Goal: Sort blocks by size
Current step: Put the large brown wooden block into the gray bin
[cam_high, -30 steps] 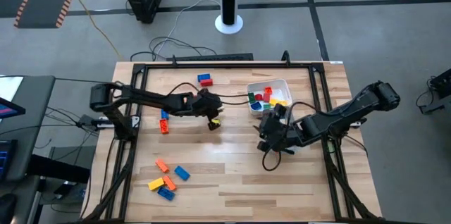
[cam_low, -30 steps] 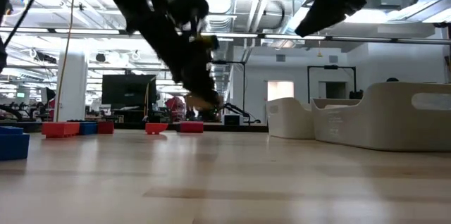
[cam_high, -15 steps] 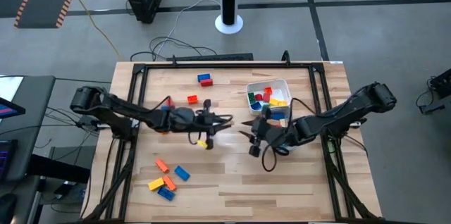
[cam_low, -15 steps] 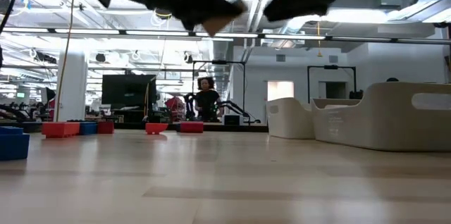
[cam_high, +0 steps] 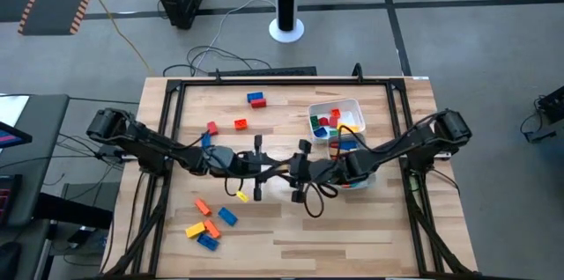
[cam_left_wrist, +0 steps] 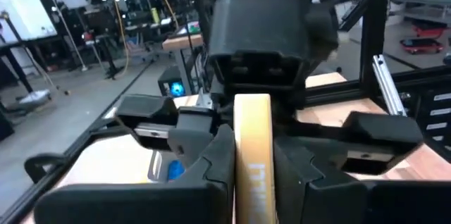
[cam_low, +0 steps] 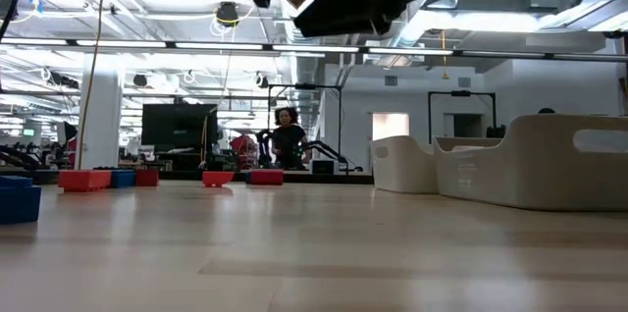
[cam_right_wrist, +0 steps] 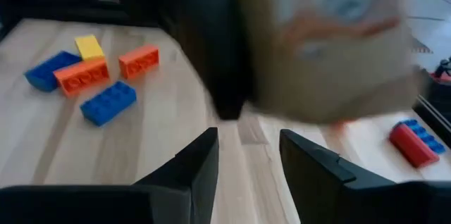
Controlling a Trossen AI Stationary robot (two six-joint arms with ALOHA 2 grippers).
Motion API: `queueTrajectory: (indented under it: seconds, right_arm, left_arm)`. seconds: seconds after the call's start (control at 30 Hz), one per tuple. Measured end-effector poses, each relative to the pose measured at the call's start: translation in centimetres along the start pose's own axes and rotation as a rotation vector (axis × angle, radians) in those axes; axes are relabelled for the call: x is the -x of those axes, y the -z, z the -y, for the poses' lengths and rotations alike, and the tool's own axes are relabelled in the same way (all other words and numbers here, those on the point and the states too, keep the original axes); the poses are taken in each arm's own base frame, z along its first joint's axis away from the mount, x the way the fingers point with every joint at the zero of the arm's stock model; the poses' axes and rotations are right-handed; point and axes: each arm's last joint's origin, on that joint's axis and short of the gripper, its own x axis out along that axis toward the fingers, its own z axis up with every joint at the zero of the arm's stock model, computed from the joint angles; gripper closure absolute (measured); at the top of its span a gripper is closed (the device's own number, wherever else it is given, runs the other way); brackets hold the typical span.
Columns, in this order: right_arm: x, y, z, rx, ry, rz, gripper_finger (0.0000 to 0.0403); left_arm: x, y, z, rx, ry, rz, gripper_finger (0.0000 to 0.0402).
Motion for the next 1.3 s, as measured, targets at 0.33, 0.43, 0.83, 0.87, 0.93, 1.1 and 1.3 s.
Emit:
queueTrajectory:
  seconds: [0.33,0.43,0.83,0.87,0.93,1.1,1.3]
  right_arm:
    - [1.2,-1.3,-1.1,0.012,-0.042,0.095,0.0225]
    - [1.5,-1.8,-1.6,0.023,-0.056,0.149,0.0225]
    - [1.0,-2.0,-0.9,-0.023,-0.095,0.161,0.0225]
    - [0.8,-1.8,-0.7,-0.035,-0.092,0.143,0.0225]
    - [0.6,-1.4,-0.3,-0.043,-0.08,0.105,0.0225]
    - [0.4,-1.6,0.1,-0.054,-0.066,0.119,0.0225]
    - [0.6,-1.8,-0.3,-0.04,-0.111,0.145,0.0225]
  left_arm:
    - [1.5,0.4,0.8,-0.041,-0.047,0.135,0.0354]
    - [2.0,0.6,0.7,-0.029,-0.05,0.174,0.0354]
    - [2.0,0.5,0.9,-0.057,0.018,0.201,0.0354]
    - [2.0,0.5,1.0,-0.057,0.017,0.2,0.0354]
    - [2.0,0.5,1.0,-0.057,0.009,0.197,0.0354]
    - [2.0,0.5,1.0,-0.056,0.005,0.196,0.0354]
    - [2.0,0.5,1.0,-0.056,0.005,0.197,0.0354]
